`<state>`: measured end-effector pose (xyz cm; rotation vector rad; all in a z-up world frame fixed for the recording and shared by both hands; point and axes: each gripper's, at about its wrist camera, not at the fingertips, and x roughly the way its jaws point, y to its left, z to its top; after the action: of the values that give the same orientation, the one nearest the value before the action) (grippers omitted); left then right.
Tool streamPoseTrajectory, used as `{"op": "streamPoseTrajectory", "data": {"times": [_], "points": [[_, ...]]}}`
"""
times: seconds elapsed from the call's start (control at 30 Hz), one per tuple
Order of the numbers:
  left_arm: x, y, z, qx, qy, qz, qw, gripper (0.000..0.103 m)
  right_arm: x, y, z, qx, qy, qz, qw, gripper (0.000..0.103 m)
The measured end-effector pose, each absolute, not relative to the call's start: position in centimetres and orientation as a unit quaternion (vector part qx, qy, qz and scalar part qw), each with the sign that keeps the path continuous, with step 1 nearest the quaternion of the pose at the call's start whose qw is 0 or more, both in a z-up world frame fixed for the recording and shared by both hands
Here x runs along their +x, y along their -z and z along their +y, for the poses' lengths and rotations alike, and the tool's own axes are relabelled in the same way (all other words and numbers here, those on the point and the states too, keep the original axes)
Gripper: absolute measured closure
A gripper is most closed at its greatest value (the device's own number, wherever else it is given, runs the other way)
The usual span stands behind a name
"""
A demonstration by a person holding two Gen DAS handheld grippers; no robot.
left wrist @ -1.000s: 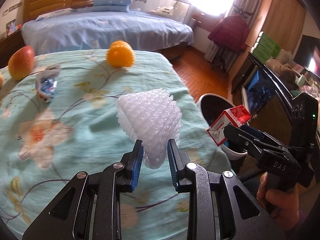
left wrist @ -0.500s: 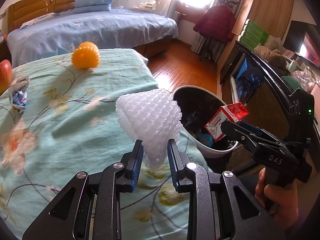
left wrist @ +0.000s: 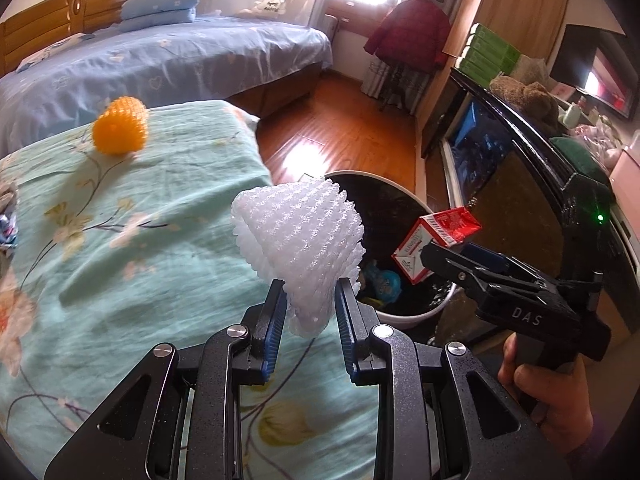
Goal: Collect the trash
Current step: 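Carry the milk carton with the right tool while the left tool carries the foam net over the bin, then open the right tool over the bin while the left tool opens to drop the foam net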
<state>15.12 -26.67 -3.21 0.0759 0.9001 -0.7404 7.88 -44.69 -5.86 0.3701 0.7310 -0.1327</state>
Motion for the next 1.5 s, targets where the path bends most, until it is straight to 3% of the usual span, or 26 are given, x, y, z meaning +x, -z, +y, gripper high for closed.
{"op": "streamPoseTrajectory", "data": {"times": [1.1, 1.3, 1.5], "points": [[15.8, 3.9, -31.9, 0.058, 0.374, 0.435, 0.817, 0.077, 9.3, 6.4, -48.7, 0.194, 0.071, 0.377, 0.903, 0.012], [15.5, 3.8, -31.7, 0.060, 0.375, 0.429, 0.820, 0.056, 9.5, 6.3, -48.9, 0.199, 0.067, 0.379, 0.901, 0.011], [15.7, 3.9, -30.4, 0.048, 0.366, 0.433, 0.822, 0.055, 9.4, 6.1, -48.7, 0.202, 0.070, 0.379, 0.900, 0.011]]}}
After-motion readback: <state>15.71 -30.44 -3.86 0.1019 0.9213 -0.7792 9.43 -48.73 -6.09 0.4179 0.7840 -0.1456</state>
